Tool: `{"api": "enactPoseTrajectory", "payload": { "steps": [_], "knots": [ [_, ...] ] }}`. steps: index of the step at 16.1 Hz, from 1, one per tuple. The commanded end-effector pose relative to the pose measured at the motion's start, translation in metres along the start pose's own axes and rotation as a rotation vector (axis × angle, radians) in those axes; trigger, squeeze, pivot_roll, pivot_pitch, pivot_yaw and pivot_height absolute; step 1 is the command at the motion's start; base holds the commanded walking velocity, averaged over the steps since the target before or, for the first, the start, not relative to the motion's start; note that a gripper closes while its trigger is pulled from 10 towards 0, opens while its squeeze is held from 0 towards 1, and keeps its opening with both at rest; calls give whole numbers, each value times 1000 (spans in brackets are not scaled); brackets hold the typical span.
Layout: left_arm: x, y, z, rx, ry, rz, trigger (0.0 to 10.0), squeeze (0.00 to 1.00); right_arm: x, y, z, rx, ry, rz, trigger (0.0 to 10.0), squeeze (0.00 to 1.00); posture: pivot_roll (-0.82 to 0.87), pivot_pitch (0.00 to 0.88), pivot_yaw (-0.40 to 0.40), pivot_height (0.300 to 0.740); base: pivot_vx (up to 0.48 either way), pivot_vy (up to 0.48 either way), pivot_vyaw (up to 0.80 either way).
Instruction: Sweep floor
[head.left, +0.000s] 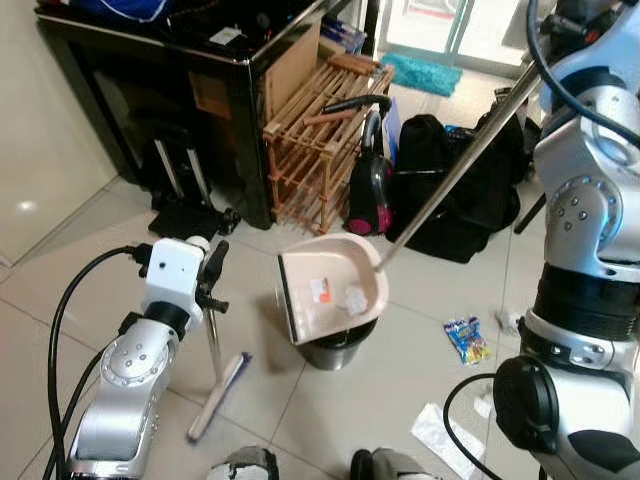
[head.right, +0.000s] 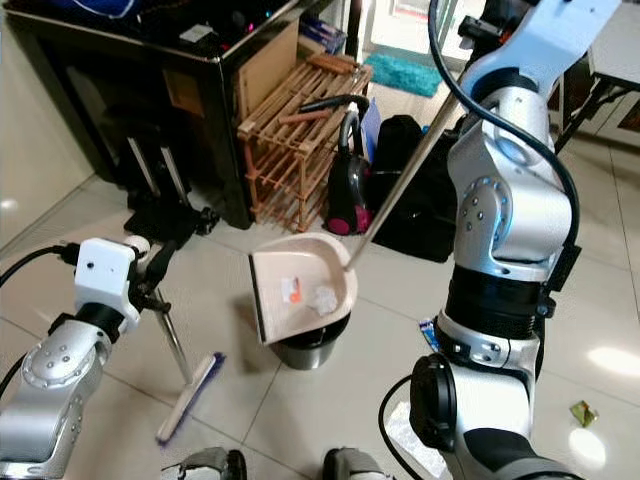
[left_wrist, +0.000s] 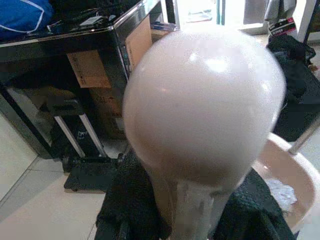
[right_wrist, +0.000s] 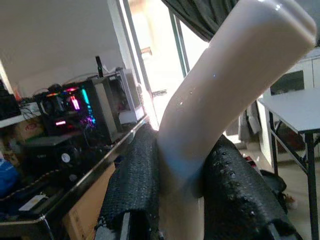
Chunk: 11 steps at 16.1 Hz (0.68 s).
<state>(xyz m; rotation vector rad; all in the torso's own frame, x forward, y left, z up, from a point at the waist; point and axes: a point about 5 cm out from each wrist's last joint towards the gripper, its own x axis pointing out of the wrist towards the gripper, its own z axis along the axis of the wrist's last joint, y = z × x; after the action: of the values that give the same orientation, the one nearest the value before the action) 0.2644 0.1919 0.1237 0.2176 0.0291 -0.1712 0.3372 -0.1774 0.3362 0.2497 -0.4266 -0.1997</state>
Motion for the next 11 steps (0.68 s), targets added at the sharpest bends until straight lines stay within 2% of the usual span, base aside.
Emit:
{"api": "enactPoseTrajectory", "payload": {
  "steps": [1,11],
  "knots": [
    [-1,1,0,1,0,12,10000,0,-2,1,11,28,-67,14,10000,0,-24,111,-24,740,0,0,0],
    [-8,1,-2,1,14,12,10000,0,-5,5,26,-10,-263,41,10000,0,-10,114,-43,740,0,0,0]
  ]
}}
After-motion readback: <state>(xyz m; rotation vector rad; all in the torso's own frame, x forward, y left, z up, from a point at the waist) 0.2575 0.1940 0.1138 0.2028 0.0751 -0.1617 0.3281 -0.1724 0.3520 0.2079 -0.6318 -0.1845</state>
